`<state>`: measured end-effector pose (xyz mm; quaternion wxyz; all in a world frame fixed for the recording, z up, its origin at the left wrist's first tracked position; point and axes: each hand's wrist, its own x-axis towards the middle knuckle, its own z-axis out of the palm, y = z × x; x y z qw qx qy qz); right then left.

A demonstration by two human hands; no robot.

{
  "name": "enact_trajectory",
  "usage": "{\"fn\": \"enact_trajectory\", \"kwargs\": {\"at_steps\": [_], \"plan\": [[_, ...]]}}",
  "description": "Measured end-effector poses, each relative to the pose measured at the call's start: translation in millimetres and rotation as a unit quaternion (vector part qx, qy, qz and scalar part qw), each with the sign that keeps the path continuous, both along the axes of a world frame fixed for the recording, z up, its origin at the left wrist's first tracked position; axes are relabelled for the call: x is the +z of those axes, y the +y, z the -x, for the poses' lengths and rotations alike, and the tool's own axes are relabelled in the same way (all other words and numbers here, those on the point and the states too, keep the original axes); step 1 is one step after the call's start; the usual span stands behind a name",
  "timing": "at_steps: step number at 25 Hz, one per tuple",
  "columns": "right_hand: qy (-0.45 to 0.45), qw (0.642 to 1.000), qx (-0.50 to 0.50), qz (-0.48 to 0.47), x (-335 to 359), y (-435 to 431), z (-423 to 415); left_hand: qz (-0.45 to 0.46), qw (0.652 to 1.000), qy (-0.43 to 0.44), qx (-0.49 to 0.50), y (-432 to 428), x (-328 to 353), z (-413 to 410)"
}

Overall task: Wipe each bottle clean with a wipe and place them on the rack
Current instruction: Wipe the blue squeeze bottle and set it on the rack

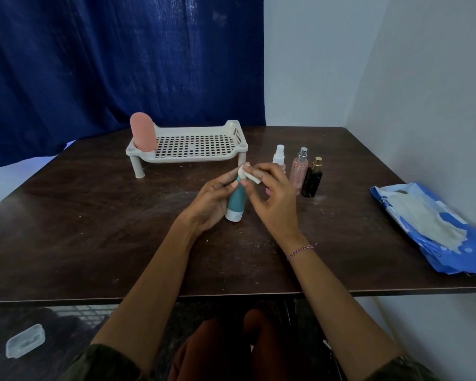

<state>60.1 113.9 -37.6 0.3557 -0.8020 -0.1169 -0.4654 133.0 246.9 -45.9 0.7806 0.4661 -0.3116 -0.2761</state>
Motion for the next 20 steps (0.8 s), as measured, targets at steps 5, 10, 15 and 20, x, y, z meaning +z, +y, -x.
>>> {"fn": "enact_trajectory", "kwargs": {"at_steps": [5, 10, 15, 20], "plan": [[-0.005, 0.999, -0.024, -0.023, -0.5, -2.5, -2.5, 0.003, 1.0, 0.016, -0.007, -0.5, -1.1, 0.0], [0.003, 0.998, -0.04, -0.053, -1.1, -4.0, -4.9, 0.003, 1.0, 0.025, 0.007, -1.3, 0.0, -0.5], [-0.012, 0.999, -0.025, -0.021, -1.9, -2.5, -5.4, 0.008, 0.999, 0.006, 0.042, -3.6, -0.3, 1.9], [0.038, 0.997, 0.017, 0.06, -3.7, 2.2, -3.0, 0.03, 0.997, 0.025, 0.068, 0.1, 2.7, 1.0]]}}
